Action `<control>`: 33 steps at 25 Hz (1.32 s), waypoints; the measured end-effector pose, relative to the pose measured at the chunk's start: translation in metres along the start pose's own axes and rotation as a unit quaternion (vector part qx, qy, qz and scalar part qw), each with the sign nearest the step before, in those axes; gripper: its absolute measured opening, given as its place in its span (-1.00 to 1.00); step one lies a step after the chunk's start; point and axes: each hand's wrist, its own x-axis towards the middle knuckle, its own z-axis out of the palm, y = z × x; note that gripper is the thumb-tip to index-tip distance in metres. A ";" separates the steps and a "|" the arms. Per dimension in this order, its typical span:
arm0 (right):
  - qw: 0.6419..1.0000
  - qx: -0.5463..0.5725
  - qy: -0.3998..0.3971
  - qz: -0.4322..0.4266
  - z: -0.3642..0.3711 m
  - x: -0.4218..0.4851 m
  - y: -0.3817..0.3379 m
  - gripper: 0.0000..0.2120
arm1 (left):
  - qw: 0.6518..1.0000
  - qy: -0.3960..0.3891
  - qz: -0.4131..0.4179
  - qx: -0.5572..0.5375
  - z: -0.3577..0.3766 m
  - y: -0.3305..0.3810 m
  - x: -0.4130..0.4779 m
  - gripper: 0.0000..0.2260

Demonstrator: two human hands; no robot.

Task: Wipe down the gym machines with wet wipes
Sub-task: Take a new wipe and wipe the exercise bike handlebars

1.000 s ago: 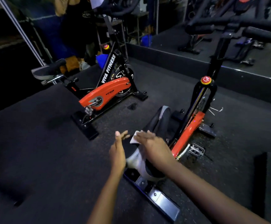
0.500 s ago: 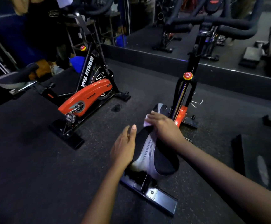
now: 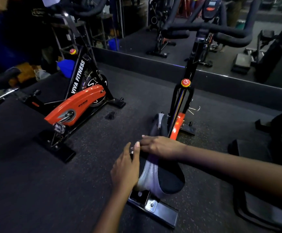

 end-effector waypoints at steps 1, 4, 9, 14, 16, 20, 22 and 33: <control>0.999 -0.017 -0.027 -0.016 -0.001 0.000 0.010 -0.57 | 1.000 -0.004 0.001 0.003 0.000 -0.001 0.000 -0.33; 0.996 -0.036 -0.084 0.005 -0.020 -0.004 0.040 -0.66 | 0.998 -0.028 0.008 0.053 -0.002 -0.001 0.006 -0.41; 0.995 -0.044 -0.083 0.037 -0.032 -0.003 0.073 -0.63 | 0.982 -0.078 0.073 0.155 0.003 0.017 0.021 -0.42; 0.989 0.001 0.016 0.149 -0.028 -0.013 0.085 -0.69 | 0.979 -0.098 0.096 0.151 0.002 0.019 0.024 -0.49; 0.959 0.067 0.140 0.238 -0.010 -0.016 0.080 -0.67 | 0.979 -0.094 0.100 0.150 0.002 0.018 0.023 -0.48; 0.788 0.235 0.383 0.422 0.024 -0.012 0.047 -0.68 | 0.978 -0.093 0.103 0.154 0.006 0.017 0.025 -0.45; 0.726 0.274 0.421 0.470 0.030 -0.016 0.022 -0.70 | 0.978 -0.091 0.100 0.156 0.007 0.016 0.026 -0.43; 0.899 0.147 0.221 0.348 0.016 -0.094 -0.064 -0.63 | 0.977 -0.088 0.108 0.159 0.010 0.013 0.028 -0.42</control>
